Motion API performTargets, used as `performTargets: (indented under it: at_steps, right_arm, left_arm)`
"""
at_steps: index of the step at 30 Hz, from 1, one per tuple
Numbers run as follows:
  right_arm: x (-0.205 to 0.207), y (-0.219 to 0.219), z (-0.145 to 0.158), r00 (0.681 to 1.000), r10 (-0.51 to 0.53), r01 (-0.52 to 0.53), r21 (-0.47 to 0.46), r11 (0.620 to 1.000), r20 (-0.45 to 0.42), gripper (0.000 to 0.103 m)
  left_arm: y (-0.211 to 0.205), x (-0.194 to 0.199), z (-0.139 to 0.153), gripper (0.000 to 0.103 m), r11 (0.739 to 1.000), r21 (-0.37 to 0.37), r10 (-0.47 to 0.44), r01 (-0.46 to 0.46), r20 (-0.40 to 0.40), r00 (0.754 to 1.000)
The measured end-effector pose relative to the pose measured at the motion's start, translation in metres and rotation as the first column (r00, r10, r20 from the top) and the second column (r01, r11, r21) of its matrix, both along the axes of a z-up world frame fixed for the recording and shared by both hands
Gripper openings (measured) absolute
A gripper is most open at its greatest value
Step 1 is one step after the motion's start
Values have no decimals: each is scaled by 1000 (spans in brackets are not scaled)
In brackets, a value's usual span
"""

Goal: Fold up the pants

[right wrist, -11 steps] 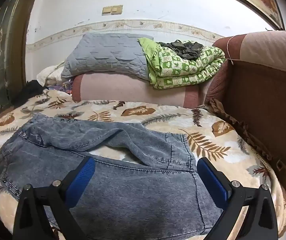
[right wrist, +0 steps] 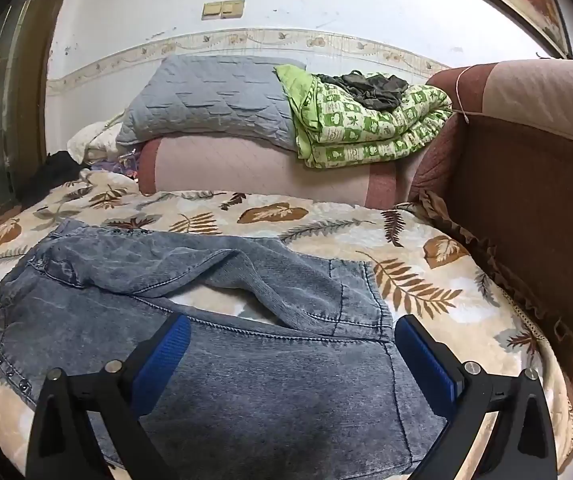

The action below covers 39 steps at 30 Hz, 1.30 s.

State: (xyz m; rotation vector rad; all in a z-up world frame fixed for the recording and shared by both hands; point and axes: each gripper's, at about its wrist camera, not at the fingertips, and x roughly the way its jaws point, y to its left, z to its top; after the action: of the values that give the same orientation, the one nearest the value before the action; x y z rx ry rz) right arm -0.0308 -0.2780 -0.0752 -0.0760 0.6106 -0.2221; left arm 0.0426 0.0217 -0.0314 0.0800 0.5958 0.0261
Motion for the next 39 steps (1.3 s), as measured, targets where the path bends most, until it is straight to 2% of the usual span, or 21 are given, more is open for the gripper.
performTargets:
  at_steps: [3,5,9,11,14,16,19,22,25,30,33,35,39]
  right_arm:
    - [8,-11,0,1000,-9,10,27,1000,-28,103]
    - [11,-29,5,999,-30,32,87,996,-21,103]
    - [34,-76,17,991,-133,133,168,977,-14,103]
    - [55,-104,19,982,-180,189,201,961,-62,103]
    - [88,-143,9,967,-220,247,258,934,-128,103]
    - [110,-172,-5,952,-242,291,322,901,-186,103]
    - [133,-202,-30,940,-249,330,431,840,-234,103]
    - [150,-216,-52,937,-233,336,495,801,-259,103]
    - [168,-219,-63,940,-195,324,554,767,-279,103]
    - [190,-216,-67,953,-148,278,563,778,-266,103]
    - [197,-216,-69,956,-136,266,574,775,-260,103]
    - [201,-216,-71,957,-131,263,576,774,-260,102]
    - [204,-220,-72,959,-126,257,599,758,-252,101]
  left_arm:
    - [6,18,-10,103,1000,-8,-9,8,-63,998]
    - [16,36,-19,103,1000,-25,-9,6,-119,993]
    - [37,75,-36,103,999,-34,34,-42,-193,981]
    - [49,101,-44,103,998,-31,44,-53,-241,970]
    - [67,139,-52,103,998,-31,41,-53,-300,953]
    - [77,161,-58,103,998,-45,34,-52,-340,940]
    - [95,198,-74,103,994,-87,22,-67,-440,898]
    - [112,230,-90,103,987,-127,20,-100,-520,854]
    - [124,255,-101,103,978,-147,42,-149,-561,827]
    - [134,286,-113,103,959,-170,82,-227,-602,794]
    - [135,301,-118,103,951,-183,87,-248,-614,785]
    - [134,309,-123,103,939,-223,68,-261,-625,778]
    - [126,317,-128,103,930,-260,42,-260,-627,778]
